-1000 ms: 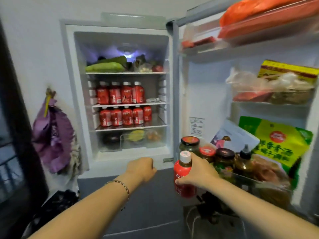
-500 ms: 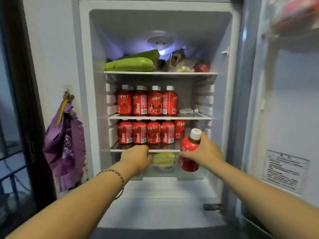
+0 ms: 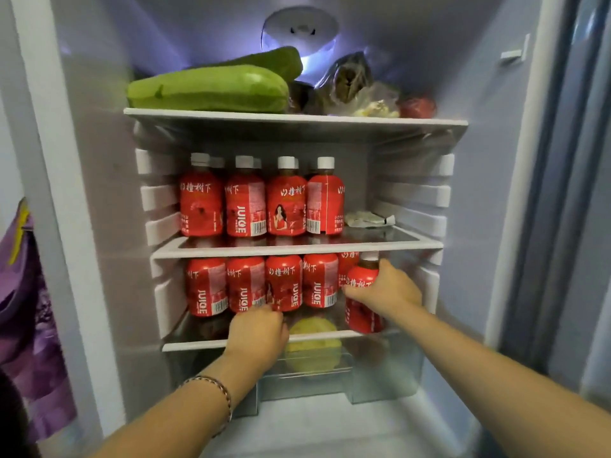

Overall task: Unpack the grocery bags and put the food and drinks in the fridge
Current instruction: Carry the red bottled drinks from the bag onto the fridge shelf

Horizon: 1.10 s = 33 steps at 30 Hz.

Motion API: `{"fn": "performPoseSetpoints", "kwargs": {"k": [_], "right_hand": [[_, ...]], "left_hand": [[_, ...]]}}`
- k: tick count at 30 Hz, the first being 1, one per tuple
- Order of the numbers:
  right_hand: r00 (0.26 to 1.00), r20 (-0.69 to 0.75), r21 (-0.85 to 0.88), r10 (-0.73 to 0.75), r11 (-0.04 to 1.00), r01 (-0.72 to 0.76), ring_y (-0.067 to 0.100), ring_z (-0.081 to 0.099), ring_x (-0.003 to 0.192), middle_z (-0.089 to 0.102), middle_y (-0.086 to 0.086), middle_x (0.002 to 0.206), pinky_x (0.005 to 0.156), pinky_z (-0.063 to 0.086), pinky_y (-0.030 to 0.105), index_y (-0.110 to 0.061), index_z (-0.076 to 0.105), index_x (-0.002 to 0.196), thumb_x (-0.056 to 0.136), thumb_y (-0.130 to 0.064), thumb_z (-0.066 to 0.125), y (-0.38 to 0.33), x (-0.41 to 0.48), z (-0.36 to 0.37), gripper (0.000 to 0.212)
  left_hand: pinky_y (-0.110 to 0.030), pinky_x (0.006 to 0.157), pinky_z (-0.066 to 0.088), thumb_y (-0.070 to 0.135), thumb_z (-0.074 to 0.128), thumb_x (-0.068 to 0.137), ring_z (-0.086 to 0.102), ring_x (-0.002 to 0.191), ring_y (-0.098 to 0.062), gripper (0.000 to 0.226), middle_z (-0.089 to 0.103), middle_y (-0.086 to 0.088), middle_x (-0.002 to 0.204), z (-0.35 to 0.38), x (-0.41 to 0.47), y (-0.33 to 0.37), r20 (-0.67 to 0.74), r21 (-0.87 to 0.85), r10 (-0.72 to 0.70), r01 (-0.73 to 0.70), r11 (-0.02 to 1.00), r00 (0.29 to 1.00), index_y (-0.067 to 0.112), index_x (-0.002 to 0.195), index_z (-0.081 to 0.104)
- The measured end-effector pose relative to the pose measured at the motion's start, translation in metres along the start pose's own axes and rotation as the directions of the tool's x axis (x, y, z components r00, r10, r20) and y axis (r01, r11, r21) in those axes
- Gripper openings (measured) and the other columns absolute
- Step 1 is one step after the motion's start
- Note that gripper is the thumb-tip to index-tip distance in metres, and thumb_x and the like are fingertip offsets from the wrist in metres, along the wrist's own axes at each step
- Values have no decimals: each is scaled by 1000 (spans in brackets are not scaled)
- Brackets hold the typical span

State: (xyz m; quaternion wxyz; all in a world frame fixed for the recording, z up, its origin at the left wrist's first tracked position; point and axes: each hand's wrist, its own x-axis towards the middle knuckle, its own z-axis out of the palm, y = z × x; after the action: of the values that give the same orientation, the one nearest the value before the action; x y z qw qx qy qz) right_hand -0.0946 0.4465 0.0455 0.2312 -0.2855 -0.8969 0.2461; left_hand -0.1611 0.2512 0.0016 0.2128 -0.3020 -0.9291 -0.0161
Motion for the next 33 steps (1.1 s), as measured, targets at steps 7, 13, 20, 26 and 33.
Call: {"fn": "performPoseSetpoints", "kwargs": {"k": [7,13,20,26,33], "right_hand": [[999,-40,6,-21,1000,21,30,63,105,60,12,118,81,49,34,-12,46,126,74,-62,65,-2,33,28,75],[1000,-27,-14,-6,1000,6,35,58,110,51,19,127,83,47,40,-18,3,149,93,-55,41,3,34,49,77],[984,169,-286,-55,953,103,34,42,129,41,17,142,102,38,40,-3,-3,150,93,-28,51,5,21,22,82],[951,269,-290,-149,930,228,30,61,102,64,12,114,79,47,31,-10,63,109,87,-25,51,6,-39,-8,29],[967,189,-199,-169,958,206,30,65,97,69,9,104,79,48,31,-12,65,98,92,-26,46,33,-149,-83,24]], "left_hand": [[-24,45,44,32,80,67,60,59,-12,18,62,6,65,12,-6,-3,-213,-78,37,-54,995,976,19,62,68],[-19,33,35,21,91,45,52,41,-11,30,53,8,47,25,-5,-3,-256,-109,13,-42,993,967,21,46,61],[-28,81,46,32,38,99,55,103,-16,31,60,3,110,13,-9,8,-102,-44,-97,93,995,990,18,111,63],[-36,102,33,31,36,99,54,111,-20,29,60,-1,118,-16,-18,24,194,46,-77,69,997,978,20,119,53],[-32,78,46,27,41,95,60,99,-27,23,64,-5,109,-73,-91,85,114,-234,67,-38,971,991,16,104,60]]}}
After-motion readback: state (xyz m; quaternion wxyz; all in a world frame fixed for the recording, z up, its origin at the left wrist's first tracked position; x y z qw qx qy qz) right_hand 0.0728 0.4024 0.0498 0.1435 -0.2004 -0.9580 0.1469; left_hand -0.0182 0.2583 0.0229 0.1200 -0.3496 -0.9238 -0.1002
